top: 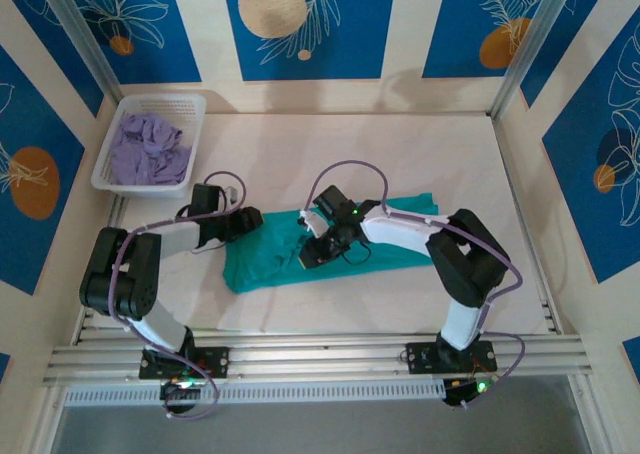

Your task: Fold the inside-out t-shirt

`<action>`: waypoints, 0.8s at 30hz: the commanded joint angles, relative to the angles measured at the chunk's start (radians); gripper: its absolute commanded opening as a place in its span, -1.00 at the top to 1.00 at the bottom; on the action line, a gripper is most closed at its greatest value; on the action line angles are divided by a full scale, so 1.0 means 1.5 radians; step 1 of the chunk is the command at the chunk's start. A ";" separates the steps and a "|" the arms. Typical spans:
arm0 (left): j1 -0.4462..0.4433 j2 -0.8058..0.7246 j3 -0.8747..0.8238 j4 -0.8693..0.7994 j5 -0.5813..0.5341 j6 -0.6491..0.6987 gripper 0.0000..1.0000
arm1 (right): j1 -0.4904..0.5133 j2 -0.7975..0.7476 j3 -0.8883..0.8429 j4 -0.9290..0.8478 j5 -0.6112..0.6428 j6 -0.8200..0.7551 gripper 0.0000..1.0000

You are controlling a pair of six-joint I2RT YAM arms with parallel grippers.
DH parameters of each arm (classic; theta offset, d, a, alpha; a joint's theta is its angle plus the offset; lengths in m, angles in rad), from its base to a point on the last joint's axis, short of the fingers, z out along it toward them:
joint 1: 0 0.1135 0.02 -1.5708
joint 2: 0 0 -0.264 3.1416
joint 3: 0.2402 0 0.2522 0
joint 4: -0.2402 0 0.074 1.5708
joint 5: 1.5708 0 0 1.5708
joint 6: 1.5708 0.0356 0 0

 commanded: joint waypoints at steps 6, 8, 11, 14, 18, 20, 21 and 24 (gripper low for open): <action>0.007 -0.015 -0.002 -0.029 -0.014 0.021 -0.14 | 0.074 0.035 0.051 0.037 0.133 0.021 0.00; 0.007 -0.014 -0.002 -0.028 -0.013 0.021 -0.14 | 0.087 0.057 0.063 0.041 0.155 0.033 -0.03; 0.007 -0.012 -0.002 -0.027 -0.011 0.023 -0.14 | 0.107 0.081 0.076 0.057 0.186 0.045 -0.06; 0.007 -0.009 -0.003 -0.024 -0.010 0.023 -0.14 | 0.118 0.104 0.093 0.065 0.228 0.056 -0.07; 0.007 -0.009 -0.003 -0.023 -0.007 0.022 -0.14 | 0.119 0.114 0.109 0.069 0.280 0.075 -0.04; 0.007 -0.010 -0.003 -0.024 -0.007 0.024 -0.14 | 0.120 0.116 0.113 0.072 0.297 0.082 0.01; 0.007 -0.010 -0.003 -0.024 -0.007 0.025 -0.14 | 0.119 0.117 0.115 0.072 0.303 0.084 0.03; 0.007 -0.009 -0.002 -0.025 -0.007 0.027 -0.15 | 0.121 0.133 0.130 0.053 0.329 0.091 0.11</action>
